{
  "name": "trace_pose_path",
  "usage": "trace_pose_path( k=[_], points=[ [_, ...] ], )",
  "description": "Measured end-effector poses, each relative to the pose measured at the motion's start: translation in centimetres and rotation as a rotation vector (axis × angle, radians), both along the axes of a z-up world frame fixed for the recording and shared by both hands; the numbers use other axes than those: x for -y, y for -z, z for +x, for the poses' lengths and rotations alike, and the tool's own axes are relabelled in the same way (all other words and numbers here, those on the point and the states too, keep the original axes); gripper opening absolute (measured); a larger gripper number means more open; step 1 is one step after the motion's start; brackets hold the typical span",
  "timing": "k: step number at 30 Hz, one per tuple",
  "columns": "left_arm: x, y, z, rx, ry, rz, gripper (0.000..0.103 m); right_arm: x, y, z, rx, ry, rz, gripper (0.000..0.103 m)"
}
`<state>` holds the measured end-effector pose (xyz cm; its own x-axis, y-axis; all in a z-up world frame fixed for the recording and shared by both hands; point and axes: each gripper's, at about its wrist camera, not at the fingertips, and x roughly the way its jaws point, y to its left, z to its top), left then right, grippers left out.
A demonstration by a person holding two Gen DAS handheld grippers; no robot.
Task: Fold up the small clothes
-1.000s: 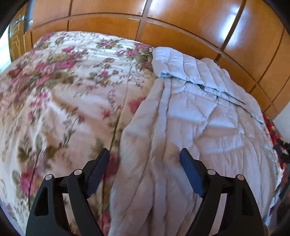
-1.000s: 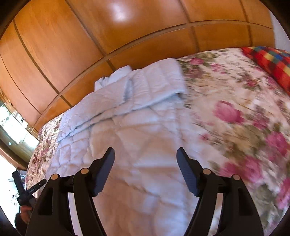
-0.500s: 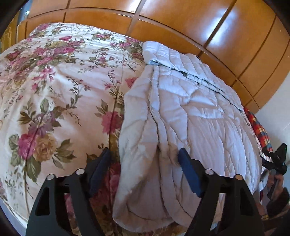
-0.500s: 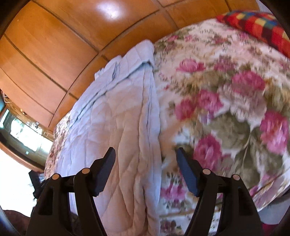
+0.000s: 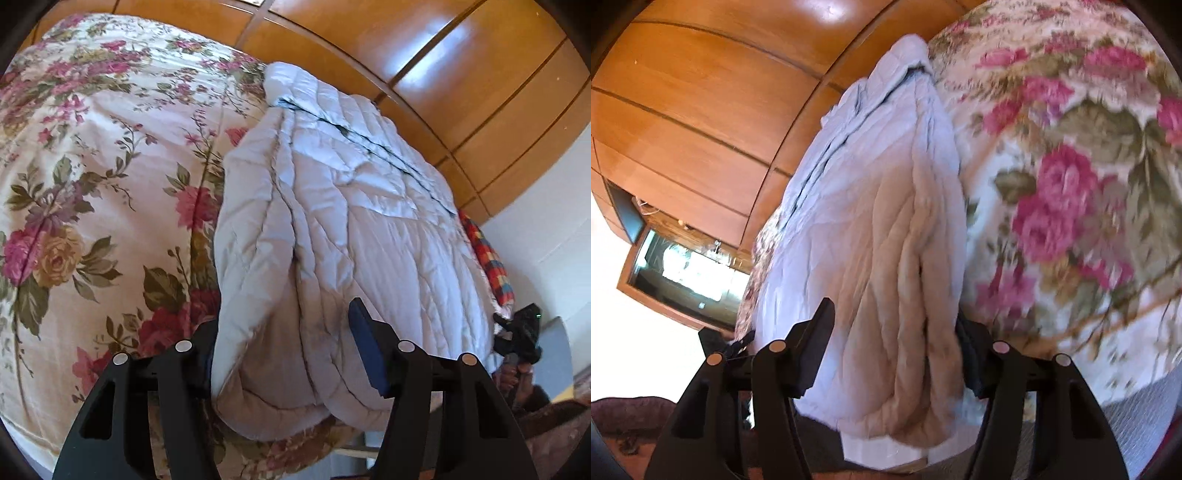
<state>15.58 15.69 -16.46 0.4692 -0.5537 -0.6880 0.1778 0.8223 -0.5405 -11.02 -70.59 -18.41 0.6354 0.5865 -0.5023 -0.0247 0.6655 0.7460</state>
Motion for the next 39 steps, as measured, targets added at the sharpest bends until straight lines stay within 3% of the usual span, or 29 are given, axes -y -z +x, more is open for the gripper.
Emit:
trace_pose_path(
  k=[7, 10, 11, 14, 16, 18, 29, 33, 39],
  points=[
    [0.8, 0.1, 0.0, -0.013, 0.038, -0.133, 0.058, -2.2, -0.1, 0.4, 0.019, -0.027, -0.025, 0.060],
    [2.2, 0.6, -0.1, -0.020, 0.074, -0.052, 0.049, -2.6, 0.0, 0.3, 0.028, -0.035, -0.028, 0.056],
    [2.2, 0.7, -0.1, -0.020, 0.070, -0.048, 0.048, -2.6, 0.1, 0.4, 0.024, -0.033, -0.029, 0.051],
    [2.1, 1.0, 0.0, -0.051, 0.043, -0.101, 0.030, -3.0, 0.8, 0.8, -0.004, -0.046, -0.004, 0.027],
    [2.5, 0.4, -0.2, -0.042, 0.052, -0.099, 0.017, -3.3, 0.4, 0.8, 0.006, -0.071, 0.010, 0.021],
    [2.7, -1.1, -0.5, 0.000, 0.063, -0.091, 0.014, -2.9, -0.3, 0.8, 0.031, -0.067, 0.038, 0.017],
    [1.6, -8.7, -3.0, 0.156, 0.096, -0.260, 0.012, -1.4, -7.5, -1.0, 0.233, -0.052, 0.128, 0.015],
    [1.6, -10.8, -5.4, 0.184, 0.121, -0.298, 0.012, -0.8, -8.8, -2.6, 0.262, -0.053, 0.164, 0.015],
    [1.0, -14.2, -11.2, 0.254, 0.165, -0.400, 0.012, 0.9, -10.6, -8.1, 0.355, -0.043, 0.316, 0.015]
  ],
)
